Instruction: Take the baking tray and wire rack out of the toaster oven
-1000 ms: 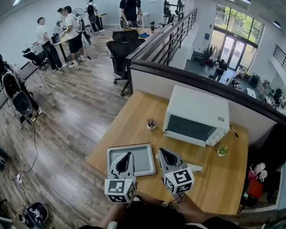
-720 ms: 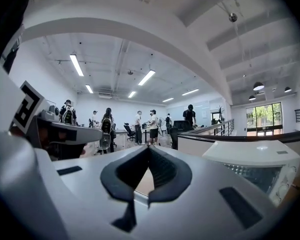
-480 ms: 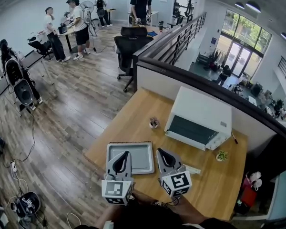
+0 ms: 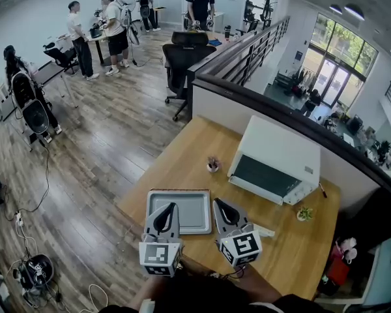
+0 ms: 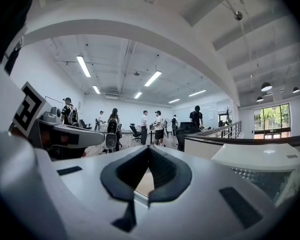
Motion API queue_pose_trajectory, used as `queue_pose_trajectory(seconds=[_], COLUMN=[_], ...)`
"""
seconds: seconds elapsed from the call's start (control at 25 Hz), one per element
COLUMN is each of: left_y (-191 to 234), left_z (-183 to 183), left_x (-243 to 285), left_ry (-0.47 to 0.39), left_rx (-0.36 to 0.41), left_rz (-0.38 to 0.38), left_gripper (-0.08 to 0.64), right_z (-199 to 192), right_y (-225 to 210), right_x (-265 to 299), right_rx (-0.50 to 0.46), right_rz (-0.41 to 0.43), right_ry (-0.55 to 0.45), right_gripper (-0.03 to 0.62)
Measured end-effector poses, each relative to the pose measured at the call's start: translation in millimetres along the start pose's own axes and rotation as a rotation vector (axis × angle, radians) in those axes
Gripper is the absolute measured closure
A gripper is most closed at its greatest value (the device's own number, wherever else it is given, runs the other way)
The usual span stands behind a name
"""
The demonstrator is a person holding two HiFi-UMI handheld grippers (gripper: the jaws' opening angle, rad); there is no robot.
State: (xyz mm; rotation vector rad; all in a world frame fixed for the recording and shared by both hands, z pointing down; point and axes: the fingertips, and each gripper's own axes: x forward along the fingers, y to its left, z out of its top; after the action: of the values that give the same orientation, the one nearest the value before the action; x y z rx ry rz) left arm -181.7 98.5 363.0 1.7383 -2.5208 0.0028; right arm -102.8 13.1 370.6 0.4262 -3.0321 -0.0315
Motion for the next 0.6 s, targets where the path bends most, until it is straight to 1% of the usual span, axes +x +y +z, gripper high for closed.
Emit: queue_pose_trajectory(seconds=[0.12,0.24,0.4,0.6], left_y=[1,6,14,15], left_z=[5,0,0,4], left_x=[-2,0,-2,3], left_ry=[0.005,0.002,0.011,0.013], left_rx=[-0.006,0.003,0.011,0.015], left_rz=[0.014,0.018,0.050,0.047], left_gripper=[0.537,0.537,0.537,0.537], right_z=[0,0,2,2], right_y=[1,2,3,0], right_x=[2,4,5,11], right_rx=[-0.002,-0.010,-0.018,-0.012], right_rz=[0.012,0.012,0.006,0.010], right_ry=[-0.002,-0.003,-0.012,-0.017], right_gripper=[0.586,0.586,0.586,0.586])
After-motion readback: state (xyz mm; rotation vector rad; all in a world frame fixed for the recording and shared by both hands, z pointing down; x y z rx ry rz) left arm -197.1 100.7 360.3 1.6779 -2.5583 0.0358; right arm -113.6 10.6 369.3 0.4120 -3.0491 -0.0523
